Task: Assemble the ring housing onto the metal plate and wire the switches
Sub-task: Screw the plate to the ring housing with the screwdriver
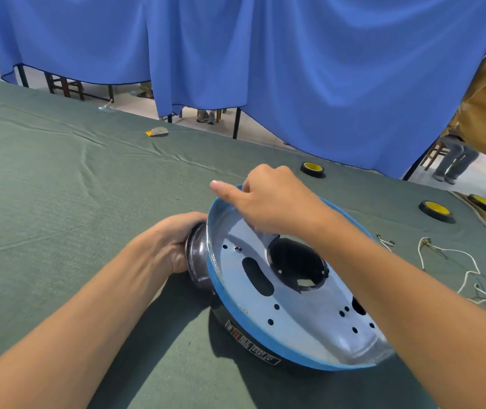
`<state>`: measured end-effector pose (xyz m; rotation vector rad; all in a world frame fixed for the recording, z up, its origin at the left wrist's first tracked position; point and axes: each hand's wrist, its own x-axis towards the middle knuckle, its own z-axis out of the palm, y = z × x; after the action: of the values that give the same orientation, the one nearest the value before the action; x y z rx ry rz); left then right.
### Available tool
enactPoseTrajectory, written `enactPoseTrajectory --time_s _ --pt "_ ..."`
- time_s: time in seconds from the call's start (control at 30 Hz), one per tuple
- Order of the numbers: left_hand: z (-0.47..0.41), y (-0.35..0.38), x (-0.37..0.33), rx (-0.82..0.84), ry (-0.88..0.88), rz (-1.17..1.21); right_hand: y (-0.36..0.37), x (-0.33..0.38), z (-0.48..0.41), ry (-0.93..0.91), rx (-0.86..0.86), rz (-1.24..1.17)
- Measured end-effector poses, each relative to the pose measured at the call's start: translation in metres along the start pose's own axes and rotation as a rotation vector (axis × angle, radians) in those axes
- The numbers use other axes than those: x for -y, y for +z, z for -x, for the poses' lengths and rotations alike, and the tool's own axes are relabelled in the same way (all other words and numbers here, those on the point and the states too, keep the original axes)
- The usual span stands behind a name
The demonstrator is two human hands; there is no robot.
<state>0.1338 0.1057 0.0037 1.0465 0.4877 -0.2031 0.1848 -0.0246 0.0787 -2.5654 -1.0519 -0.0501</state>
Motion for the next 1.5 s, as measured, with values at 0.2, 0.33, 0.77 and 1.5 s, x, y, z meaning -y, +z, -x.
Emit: enactPoseTrajectory --time_s 0.2,0.33,0.77,1.5 --pt "0.027 0.016 0.021 -0.122 0.131 0.109 -0.007 0.015 0.013 0.099 0.069 -0.011" --pt "0.046 0.03 0.05 -0.318 0.253 0.144 -0.013 0.022 0.032 0.037 0.123 0.005" --pt "0.115 0.051 0.118 -0.008 0.057 0.277 -0.034 0.04 0.152 -0.052 0.178 0.298" --pt "0.135 0.1 0.139 0.016 0.291 0.533 -0.053 0.021 0.194 0.028 -0.02 -0.014"
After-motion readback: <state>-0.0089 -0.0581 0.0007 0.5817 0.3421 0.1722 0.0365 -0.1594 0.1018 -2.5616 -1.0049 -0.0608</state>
